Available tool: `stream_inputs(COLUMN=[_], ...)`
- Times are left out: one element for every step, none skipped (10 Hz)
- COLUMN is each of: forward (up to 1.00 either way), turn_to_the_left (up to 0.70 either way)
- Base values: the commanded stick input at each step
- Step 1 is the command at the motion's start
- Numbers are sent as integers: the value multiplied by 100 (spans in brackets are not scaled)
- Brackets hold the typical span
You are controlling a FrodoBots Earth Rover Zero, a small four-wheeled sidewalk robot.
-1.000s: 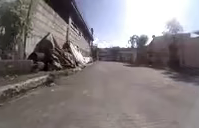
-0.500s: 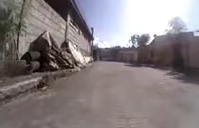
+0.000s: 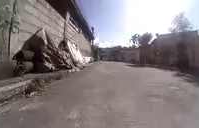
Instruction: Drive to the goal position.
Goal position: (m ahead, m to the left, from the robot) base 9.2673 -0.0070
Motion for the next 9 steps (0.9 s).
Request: stream_inputs(forward=[85, 85, 85, 85, 85, 85, 85, 85, 85], turn_to_the_left=[0, 0, 0, 0, 0, 0, 0, 0, 0])
